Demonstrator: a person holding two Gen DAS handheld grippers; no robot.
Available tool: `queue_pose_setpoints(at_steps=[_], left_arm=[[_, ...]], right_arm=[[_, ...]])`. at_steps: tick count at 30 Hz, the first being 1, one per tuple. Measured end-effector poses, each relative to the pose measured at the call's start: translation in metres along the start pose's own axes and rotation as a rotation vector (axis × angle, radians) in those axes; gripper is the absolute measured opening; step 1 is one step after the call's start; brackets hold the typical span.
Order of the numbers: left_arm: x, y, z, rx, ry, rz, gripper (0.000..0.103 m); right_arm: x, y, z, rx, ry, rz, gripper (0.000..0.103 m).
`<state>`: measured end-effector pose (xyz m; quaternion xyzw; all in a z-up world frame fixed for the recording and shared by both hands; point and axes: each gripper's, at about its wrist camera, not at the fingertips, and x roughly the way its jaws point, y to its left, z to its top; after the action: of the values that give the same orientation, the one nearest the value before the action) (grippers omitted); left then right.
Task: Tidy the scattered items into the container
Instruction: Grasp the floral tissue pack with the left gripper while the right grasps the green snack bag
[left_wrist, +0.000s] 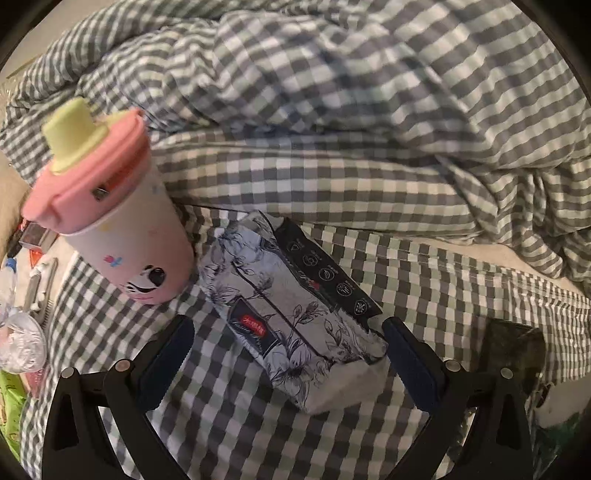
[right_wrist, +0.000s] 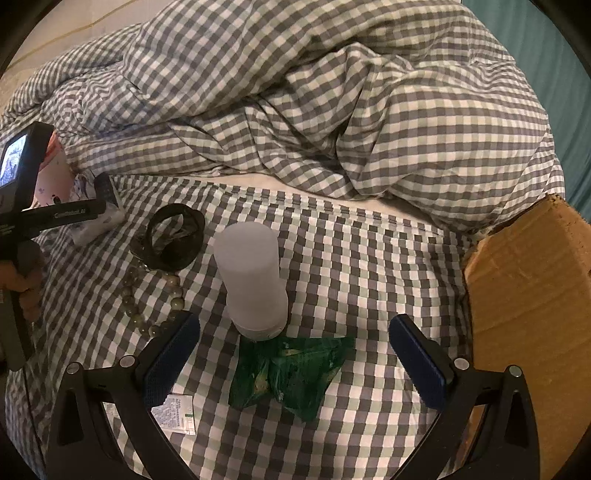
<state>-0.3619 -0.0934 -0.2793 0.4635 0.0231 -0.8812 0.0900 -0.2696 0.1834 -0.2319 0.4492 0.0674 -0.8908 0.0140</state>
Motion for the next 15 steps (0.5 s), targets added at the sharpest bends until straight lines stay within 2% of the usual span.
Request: queue_pose_setpoints(at_steps=[3,5,7,8,10,15], left_arm=[[0.008,0.0,-0.002,-0.01,0.031,-0.043,0.103],[0.011,0.0,-0.005,-0.018,0.04,-0.067,0.095],[0.013,-0.002,-0.008,-0.01,0.044,-0.076,0.076],[0.013,-0.004,-0.009,-0.003,0.04,-0.076,0.074],[0.01,-0.007,-0.012,0.017,0.021,-0.084,0.058],[0.001,-0.011,-0.014,0.054,-0.006,-0.094,0.034]], right_arm=[[0.005,-0.001,0.0,0.005,0.008,0.001,0.103],[0.009,-0.003,-0.001,0.011,0.016,0.002,0.103],[0.012,-0.003,-0.001,0.017,0.022,0.003,0.103],[0.013,-0.004,-0.001,0.02,0.026,0.003,0.103],[0.016,-0.004,-0.002,0.023,0.032,0.003,0.103],[0.023,-0.002,-0.006,0.017,0.058,0.003,0.103]])
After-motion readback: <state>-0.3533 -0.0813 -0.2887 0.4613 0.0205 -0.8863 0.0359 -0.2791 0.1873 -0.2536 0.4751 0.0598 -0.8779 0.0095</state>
